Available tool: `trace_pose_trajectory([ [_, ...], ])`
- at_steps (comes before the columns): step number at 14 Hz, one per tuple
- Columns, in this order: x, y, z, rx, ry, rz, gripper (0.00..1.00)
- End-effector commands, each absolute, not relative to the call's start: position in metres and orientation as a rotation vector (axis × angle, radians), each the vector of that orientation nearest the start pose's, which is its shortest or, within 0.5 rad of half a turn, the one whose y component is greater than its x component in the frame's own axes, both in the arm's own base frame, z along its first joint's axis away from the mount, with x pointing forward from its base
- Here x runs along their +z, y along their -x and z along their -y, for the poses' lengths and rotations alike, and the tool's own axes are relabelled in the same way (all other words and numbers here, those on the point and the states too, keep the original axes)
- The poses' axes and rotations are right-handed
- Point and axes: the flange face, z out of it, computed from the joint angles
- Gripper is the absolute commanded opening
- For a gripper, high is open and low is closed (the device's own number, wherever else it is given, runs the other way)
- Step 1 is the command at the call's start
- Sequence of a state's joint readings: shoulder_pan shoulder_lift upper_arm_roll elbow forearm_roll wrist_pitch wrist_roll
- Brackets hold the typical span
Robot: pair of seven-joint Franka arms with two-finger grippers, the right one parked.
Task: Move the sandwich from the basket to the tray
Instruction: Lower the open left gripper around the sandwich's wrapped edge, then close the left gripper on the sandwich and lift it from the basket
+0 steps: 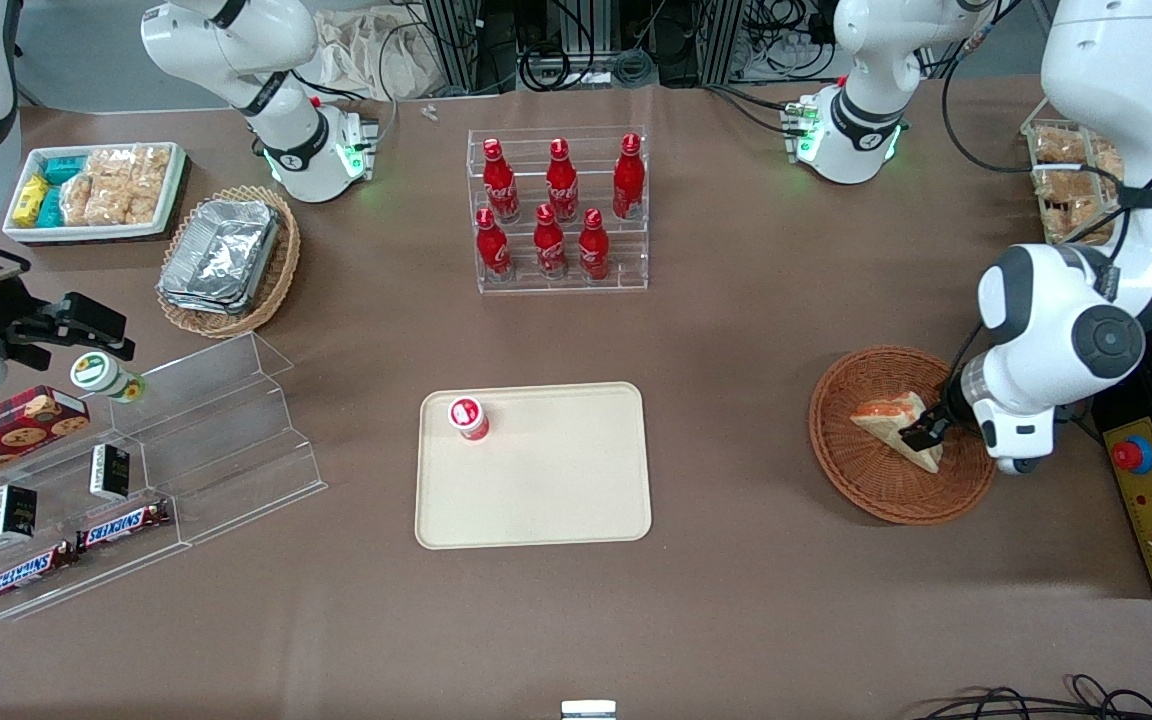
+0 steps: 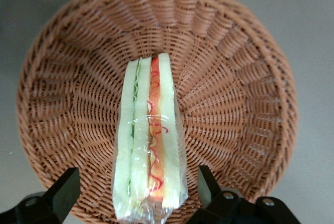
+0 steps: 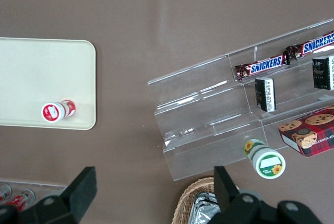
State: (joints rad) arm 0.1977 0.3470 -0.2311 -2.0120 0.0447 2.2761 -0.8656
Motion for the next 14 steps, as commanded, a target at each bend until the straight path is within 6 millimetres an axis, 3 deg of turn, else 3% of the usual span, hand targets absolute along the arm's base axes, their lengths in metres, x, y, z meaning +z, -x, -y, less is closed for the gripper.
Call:
trace_pose_trajectory([
  [1,0.267,-0.597,0.017,0.146,2.871,1.263,1.0],
  [3,0.255,-0.596,0.016,0.161,2.87,1.264,1.0],
  [4,0.253,-0.596,0.016,0.16,2.871,1.267,0.95],
  [5,0.252,-0.596,0.016,0.163,2.869,1.271,0.73],
  [6,0.253,-0.597,0.016,0.158,2.859,1.296,0.37],
  [7,0.254,-0.599,0.016,0.15,2.846,1.328,0.1],
  [8,0.255,-0.601,0.018,0.143,2.833,1.358,0.0],
  [12,0.279,-0.615,0.021,0.091,2.812,1.42,0.0],
  [14,0.305,-0.625,0.024,0.128,2.792,1.413,0.0],
])
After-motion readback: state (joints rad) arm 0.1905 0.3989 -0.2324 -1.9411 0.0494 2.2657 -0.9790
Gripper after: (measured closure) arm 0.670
